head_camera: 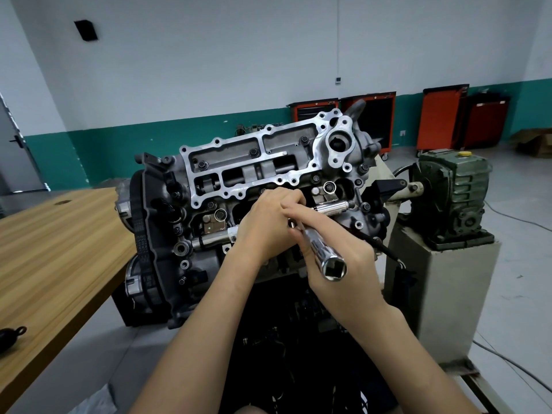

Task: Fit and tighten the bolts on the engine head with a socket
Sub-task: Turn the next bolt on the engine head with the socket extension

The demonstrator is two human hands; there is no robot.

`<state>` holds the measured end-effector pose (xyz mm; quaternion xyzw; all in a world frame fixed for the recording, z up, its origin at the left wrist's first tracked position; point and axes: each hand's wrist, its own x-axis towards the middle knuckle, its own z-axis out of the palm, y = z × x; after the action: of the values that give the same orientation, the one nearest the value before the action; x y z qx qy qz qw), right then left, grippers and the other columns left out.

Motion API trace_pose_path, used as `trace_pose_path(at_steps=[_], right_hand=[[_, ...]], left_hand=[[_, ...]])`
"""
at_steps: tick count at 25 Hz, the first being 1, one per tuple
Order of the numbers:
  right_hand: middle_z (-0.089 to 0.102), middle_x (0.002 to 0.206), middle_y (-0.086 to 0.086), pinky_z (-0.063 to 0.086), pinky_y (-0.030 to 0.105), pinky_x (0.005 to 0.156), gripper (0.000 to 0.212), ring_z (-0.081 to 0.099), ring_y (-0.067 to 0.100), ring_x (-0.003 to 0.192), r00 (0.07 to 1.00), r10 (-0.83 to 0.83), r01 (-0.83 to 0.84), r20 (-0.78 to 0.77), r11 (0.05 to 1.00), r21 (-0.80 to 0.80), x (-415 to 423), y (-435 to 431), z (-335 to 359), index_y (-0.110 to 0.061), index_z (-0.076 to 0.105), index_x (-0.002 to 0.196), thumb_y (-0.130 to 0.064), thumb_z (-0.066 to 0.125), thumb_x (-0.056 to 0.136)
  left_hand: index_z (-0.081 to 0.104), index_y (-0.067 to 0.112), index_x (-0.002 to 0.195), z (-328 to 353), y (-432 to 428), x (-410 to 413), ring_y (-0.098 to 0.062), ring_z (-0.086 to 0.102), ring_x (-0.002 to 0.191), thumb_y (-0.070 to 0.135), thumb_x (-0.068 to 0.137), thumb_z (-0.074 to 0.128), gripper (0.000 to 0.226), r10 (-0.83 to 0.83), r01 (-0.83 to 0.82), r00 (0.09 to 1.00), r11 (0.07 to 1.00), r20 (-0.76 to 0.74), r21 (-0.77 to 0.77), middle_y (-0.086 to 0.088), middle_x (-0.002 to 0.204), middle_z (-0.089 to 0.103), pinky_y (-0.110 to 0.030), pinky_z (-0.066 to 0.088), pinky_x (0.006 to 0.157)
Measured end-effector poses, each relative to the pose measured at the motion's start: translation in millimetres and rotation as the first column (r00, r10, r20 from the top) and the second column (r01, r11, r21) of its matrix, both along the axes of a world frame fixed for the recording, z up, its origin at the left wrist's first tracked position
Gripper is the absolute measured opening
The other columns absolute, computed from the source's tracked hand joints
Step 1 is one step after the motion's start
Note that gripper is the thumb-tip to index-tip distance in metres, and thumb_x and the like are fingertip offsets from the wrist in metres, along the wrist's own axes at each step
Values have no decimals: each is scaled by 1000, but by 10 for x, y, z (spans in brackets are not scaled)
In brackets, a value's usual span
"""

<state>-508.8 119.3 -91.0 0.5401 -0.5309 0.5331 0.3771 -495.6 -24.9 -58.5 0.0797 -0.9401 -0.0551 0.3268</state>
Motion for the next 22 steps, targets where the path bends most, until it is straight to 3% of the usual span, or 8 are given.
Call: trace_pose_path(at_steps=[2, 6, 10, 15, 20, 22], right_hand=[[72, 103, 10, 55, 30, 83, 31, 70, 16, 95, 1000, -22, 22, -13, 1000, -16, -22, 0, 19, 7, 69, 103, 15, 75, 74], [73, 95, 5, 55, 24, 79, 25, 70, 13, 85, 999, -36, 38, 35, 997, -66, -28, 30, 50, 3, 72, 99, -2, 79, 76], [72, 103, 8, 54, 29, 85, 31, 69, 16, 94, 998, -61, 61, 18, 998, 3, 10, 25, 8, 5, 68, 106, 13, 73, 77], [70, 71, 5, 50, 16, 65, 27, 62, 10, 64, 993, -80, 87, 81, 993, -79, -68, 72, 75, -1, 73, 91, -1, 87, 68], [70, 109, 9, 53, 26, 87, 36, 67, 14, 96, 1000, 18, -18, 11, 999, 33, -35, 53, 25, 5, 66, 112, 15, 71, 77], [72, 102, 7, 52, 19, 86, 38, 66, 9, 91, 1000, -3, 2, 12, 999, 46, -69, 62, 48, 4, 68, 109, 17, 73, 74]], left_hand=[[54, 19, 93, 21, 26, 8, -15, 43, 89, 23, 82, 48, 13, -14, 15, 1000, 999, 19, -32, 9, 88, 50, -22, 24, 65], [55, 15, 95, 46, 50, 32, -15, 44, 90, 18, 81, 47, 17, -19, 20, 1000, 998, 22, -62, 3, 91, 53, -20, 21, 64], [55, 16, 93, 33, 41, 30, -14, 43, 89, 27, 77, 43, 23, -37, 37, 999, 998, 5, -41, 6, 89, 53, -21, 21, 63], [55, 17, 94, -3, -24, -31, -13, 42, 90, 28, 81, 52, 17, -13, 14, 1000, 997, 8, -74, 9, 91, 51, -22, 24, 69], [53, 21, 92, 10, -21, -23, -12, 41, 87, 29, 74, 45, 21, -12, 12, 1000, 999, 13, -44, 14, 84, 44, -18, 24, 63], [54, 19, 92, 10, 2, -15, -10, 39, 85, 34, 71, 35, 31, -21, 21, 1000, 998, -7, -55, 12, 85, 46, -18, 24, 64]])
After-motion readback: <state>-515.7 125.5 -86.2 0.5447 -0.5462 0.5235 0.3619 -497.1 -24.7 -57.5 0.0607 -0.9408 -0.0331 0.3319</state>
